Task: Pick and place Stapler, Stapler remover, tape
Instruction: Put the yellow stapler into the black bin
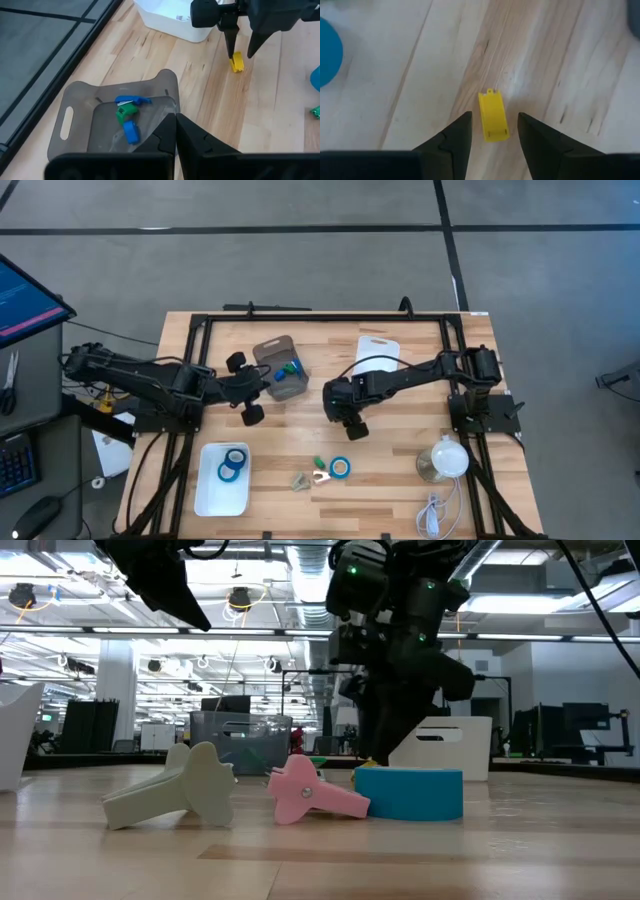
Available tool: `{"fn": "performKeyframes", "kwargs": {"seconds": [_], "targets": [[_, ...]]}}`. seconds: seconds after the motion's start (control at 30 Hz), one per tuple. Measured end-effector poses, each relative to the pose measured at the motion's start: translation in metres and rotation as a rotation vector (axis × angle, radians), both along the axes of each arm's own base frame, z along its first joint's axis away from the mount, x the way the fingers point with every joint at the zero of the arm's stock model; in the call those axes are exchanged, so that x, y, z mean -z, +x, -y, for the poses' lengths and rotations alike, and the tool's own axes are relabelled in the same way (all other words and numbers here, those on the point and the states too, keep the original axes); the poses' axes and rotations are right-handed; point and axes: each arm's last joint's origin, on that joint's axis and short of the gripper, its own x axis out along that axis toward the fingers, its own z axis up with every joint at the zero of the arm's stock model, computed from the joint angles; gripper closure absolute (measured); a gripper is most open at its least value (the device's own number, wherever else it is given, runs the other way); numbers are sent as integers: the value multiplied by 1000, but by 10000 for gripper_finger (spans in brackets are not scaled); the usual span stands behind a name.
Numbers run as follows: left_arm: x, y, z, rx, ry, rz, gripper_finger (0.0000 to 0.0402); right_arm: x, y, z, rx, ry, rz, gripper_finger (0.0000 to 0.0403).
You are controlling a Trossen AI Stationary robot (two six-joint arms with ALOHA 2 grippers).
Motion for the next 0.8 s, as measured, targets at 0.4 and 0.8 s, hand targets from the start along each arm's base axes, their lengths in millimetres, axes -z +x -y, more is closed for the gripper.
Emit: {"fn": "performKeyframes", "kwargs": {"seconds": [0.4,0.8], "targets": [[0,0,0,0,0,0,400,0,0,3,9,-1,1,259],[0,0,0,-3,-3,2,400,15,1,10,34,2,-45,260]]}}
